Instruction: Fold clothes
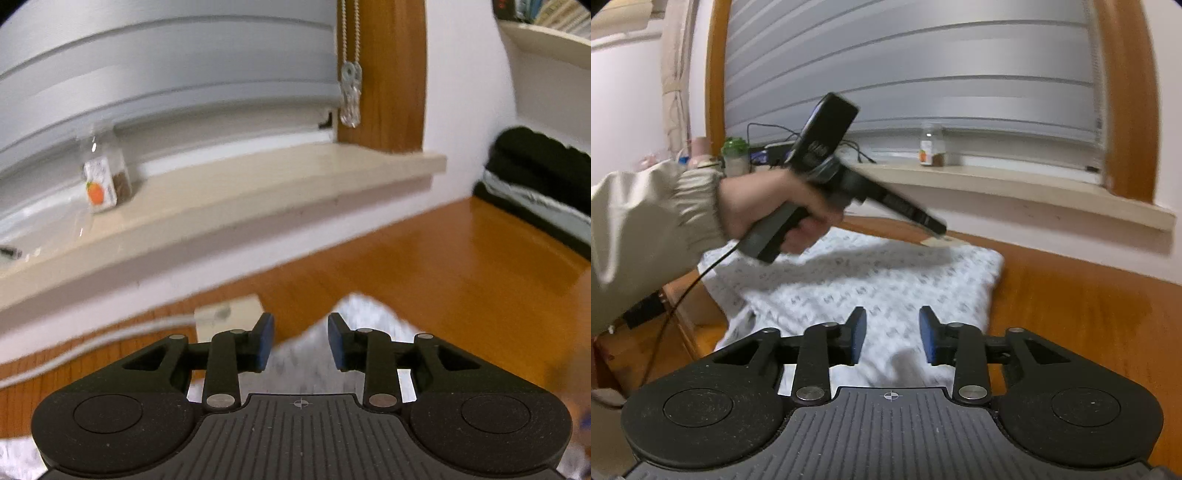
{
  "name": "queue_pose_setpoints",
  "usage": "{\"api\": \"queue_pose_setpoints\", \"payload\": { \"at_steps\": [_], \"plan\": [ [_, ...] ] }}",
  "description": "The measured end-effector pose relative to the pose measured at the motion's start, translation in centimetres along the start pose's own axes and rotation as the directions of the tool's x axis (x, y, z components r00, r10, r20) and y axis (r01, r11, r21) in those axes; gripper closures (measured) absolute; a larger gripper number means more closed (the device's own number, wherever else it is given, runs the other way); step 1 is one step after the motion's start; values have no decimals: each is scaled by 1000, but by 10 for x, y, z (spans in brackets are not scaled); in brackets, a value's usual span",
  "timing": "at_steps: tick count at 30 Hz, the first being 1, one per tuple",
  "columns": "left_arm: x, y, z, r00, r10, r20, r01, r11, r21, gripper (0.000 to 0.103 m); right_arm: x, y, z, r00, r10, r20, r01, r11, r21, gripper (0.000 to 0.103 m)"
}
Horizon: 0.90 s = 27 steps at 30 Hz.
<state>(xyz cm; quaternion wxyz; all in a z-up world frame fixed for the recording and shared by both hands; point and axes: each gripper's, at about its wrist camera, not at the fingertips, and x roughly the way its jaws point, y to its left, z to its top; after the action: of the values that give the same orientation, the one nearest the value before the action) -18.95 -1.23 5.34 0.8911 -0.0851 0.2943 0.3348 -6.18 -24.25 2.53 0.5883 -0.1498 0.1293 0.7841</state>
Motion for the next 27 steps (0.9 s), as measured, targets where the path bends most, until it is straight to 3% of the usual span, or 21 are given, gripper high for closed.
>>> {"api": "queue_pose_setpoints", "payload": {
  "at_steps": [6, 11, 15, 21, 25, 27],
  "plan": [
    [3, 11, -37, 999, -23, -41, 24, 999, 26, 68, 48, 4, -8, 989, -2, -146, -4, 999, -34, 70],
    [13, 11, -37, 999, -39, -26, 40, 999, 19, 68, 38, -7, -13, 988, 47, -145, -52, 998, -35, 70],
    [29, -3, -27, 999, -42, -25, 42, 999, 7, 68, 25, -20, -14, 990, 37, -139, -46, 997, -62, 70],
    [68, -50, 2, 999, -26, -26, 25, 1000, -14, 68, -6, -73, -15, 986, -34, -162, 17, 994, -105, 70],
    [109, -96, 31, 1000, -11, -24, 10, 999, -38, 68, -34, -117, -12, 970, -156, -187, 125, 978, -166, 70],
    [130, -121, 45, 1000, -4, -25, 4, 1000, -24, 68, -45, -142, -12, 951, -241, -193, 208, 962, -176, 70]
  ]
}}
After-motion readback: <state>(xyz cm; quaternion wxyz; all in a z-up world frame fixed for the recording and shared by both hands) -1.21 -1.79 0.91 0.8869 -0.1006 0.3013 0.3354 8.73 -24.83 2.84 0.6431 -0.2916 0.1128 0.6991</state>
